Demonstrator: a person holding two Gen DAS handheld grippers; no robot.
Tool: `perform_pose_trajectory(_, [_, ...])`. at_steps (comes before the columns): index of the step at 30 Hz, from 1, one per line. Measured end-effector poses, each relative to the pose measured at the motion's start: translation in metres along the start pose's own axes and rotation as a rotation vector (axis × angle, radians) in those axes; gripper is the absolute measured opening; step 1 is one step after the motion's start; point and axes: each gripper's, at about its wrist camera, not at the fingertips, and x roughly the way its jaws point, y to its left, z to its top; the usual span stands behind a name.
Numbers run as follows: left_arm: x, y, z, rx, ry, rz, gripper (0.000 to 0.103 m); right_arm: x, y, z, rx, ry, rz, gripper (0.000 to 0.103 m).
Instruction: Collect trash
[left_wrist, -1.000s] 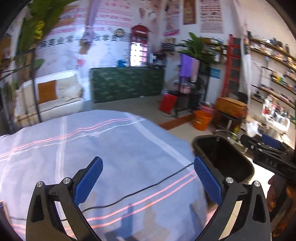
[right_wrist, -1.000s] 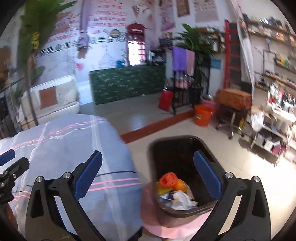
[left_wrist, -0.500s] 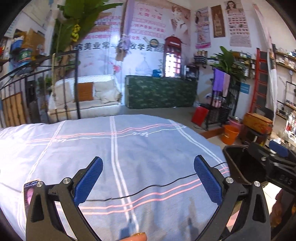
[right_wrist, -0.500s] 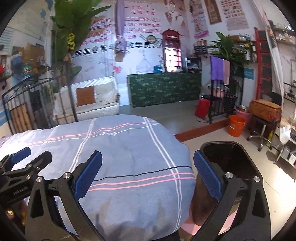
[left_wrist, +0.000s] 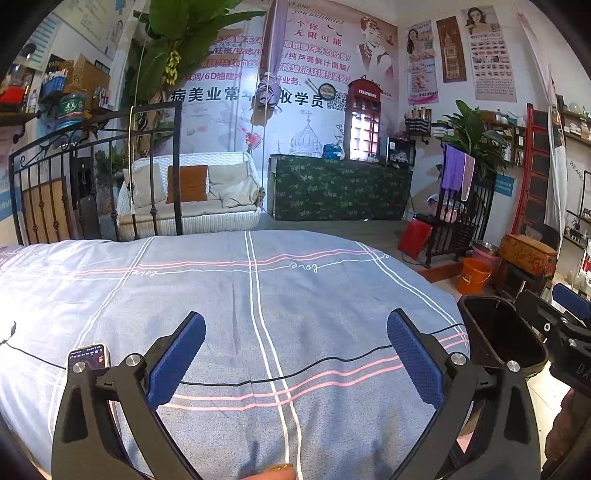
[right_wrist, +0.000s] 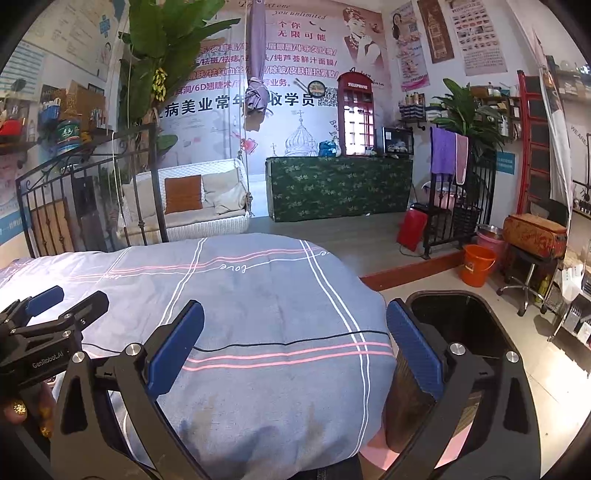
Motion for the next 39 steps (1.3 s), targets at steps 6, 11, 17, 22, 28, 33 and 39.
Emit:
perform_pose_trajectory(6, [-0.0039,-0.0014,0.0027,-0.009,-0.016,-0.016,0.097,-0.0045,-0.0002,-0.0008,-0.004,-0.014,-0.002,0.097])
perform_pose_trajectory(11, [-0.004,-0.0012,0.0024,-0.016,-0.021,-0.013,0.097,-0.0032,-0.002,-0.0024,-0.005,-0.004,-0.005,0.097])
perform_pose_trajectory(17, [-0.0064,-0.0022,0.0009,-0.014,-0.033,0.001,0.097,-0.0021,-0.0033,-0.0028,-0.003,-0.002,-0.008,0.097])
perform_pose_trajectory(22, [-0.0053,0.0006,0.0005,-0.024,-0.025,-0.001,0.097,-0.0018,-0.0022,-0.0021,-0.005,-0.002,-0.009,0.097])
perform_pose_trajectory(28, [-0.006,0.0009,-0.0008,-0.025,-0.02,0.002,0.097,0.0005,-0.0049,-0.0027,0.001,0.007,-0.013,0.097])
perform_pose_trajectory(33, [-0.0065,0.0003,-0.0014,-0.017,-0.019,0.001,0.097,0.0006,-0.0066,-0.0044,0.001,0.008,-0.013,0.097])
perform_pose_trajectory(39, [-0.0064,0.0002,0.0,-0.018,-0.019,-0.002,0.097,0.0005,-0.0076,-0.0055,0.003,0.01,-0.015,0.097])
